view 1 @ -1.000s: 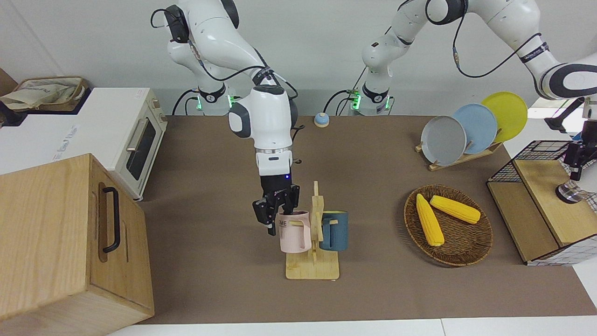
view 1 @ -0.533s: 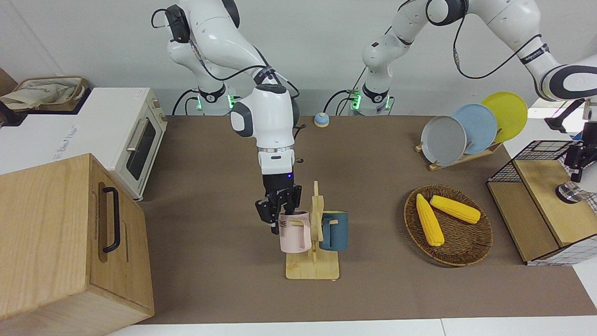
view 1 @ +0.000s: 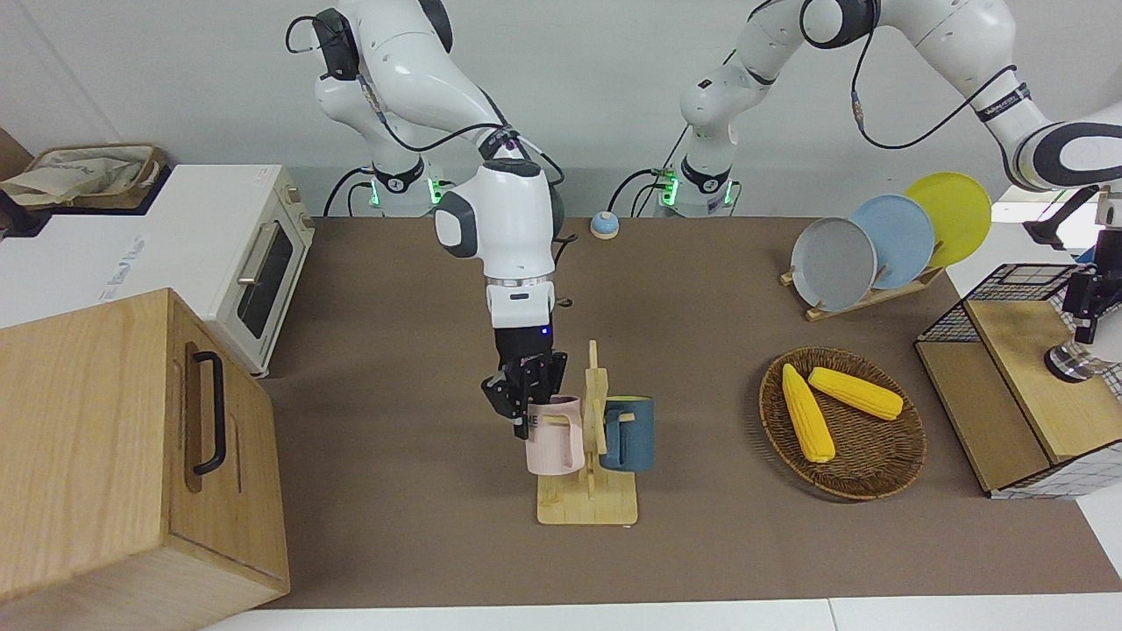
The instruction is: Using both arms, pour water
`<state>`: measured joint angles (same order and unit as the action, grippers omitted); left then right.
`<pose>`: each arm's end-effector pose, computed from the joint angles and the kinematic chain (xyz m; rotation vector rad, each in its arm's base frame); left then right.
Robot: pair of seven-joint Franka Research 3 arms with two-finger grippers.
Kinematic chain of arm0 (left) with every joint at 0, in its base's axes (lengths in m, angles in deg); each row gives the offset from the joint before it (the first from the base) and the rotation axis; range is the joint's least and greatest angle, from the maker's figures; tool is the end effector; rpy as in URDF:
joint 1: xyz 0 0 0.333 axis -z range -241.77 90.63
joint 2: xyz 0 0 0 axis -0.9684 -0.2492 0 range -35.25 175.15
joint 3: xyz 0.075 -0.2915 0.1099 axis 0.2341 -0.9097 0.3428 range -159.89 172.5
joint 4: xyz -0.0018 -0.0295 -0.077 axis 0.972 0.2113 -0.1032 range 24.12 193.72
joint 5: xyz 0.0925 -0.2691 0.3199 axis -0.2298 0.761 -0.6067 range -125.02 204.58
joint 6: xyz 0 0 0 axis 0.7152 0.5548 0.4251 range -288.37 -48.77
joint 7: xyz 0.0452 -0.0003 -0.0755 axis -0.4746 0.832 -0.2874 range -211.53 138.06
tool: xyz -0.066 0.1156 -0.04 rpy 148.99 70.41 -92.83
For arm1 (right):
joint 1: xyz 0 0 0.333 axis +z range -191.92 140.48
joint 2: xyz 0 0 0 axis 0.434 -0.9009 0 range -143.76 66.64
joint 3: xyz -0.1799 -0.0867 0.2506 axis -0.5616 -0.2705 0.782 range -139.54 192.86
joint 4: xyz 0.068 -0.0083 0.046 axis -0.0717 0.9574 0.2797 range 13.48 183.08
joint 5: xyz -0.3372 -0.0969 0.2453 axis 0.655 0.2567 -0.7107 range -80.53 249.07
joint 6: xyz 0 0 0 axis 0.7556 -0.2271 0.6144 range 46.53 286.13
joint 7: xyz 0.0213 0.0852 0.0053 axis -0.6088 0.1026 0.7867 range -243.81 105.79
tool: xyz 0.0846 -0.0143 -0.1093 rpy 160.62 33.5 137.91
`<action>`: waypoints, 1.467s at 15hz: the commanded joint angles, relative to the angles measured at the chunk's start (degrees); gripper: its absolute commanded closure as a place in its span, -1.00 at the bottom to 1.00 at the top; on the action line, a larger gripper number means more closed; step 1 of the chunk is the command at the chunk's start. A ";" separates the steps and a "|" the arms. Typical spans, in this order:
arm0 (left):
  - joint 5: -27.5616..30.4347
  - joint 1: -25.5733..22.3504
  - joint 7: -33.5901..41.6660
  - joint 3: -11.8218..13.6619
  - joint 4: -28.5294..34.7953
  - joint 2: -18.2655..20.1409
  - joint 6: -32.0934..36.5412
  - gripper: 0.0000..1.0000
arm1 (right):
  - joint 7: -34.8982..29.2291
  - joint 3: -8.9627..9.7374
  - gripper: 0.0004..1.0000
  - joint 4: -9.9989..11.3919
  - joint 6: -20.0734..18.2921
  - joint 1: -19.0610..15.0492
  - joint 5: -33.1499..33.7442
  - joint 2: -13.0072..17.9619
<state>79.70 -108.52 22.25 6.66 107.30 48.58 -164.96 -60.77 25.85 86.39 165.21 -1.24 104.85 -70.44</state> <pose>0.6439 0.4085 0.4539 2.8968 -0.0161 1.1434 0.7419 0.3236 0.4148 2.5837 1.0793 0.8572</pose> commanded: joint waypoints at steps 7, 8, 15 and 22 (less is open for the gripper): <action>1.65 -0.19 1.57 -0.27 -1.20 -1.13 -0.82 -0.83 | -0.94 -0.69 0.64 -1.20 0.70 0.75 -2.12 -0.99; 1.65 -0.19 1.57 -0.27 -1.20 -1.13 -0.82 -0.82 | -0.94 -0.78 0.70 -1.20 0.61 0.83 -2.47 -1.08; 1.65 -0.19 1.66 -0.27 -1.11 -1.13 -0.73 -0.55 | -0.94 -0.78 0.73 -1.20 0.61 0.75 -2.57 -1.08; 1.65 0.08 1.57 -0.27 -1.11 -1.13 -0.82 -0.36 | -0.94 -0.78 0.80 -1.20 0.61 0.84 -3.80 -1.08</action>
<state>79.92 -108.54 22.44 6.62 107.27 48.35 -165.01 -61.08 25.43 86.34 165.22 -1.03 102.86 -70.53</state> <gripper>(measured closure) 0.273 0.890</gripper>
